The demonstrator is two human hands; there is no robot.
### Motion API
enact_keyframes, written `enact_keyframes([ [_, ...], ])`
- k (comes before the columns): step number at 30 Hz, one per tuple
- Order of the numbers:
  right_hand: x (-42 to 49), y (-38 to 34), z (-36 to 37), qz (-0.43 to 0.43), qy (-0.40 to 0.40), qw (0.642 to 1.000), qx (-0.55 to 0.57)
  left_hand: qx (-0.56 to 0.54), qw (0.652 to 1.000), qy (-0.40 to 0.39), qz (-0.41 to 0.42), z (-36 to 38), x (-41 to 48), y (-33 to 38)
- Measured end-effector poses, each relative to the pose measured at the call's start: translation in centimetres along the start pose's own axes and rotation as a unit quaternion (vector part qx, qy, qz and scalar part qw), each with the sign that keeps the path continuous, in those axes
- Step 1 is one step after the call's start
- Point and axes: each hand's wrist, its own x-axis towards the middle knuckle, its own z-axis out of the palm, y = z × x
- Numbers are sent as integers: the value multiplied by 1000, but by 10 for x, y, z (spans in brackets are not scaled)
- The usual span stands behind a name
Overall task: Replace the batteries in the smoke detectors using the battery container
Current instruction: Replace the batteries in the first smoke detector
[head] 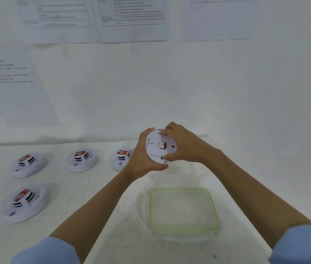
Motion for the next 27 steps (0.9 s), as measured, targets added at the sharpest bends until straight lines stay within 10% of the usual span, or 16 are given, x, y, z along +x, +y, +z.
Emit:
enact_keyframes([
  [27, -10, -1, 10, -34, -27, 995, -89, 3, 999, -36, -11, -5, -12, -8],
])
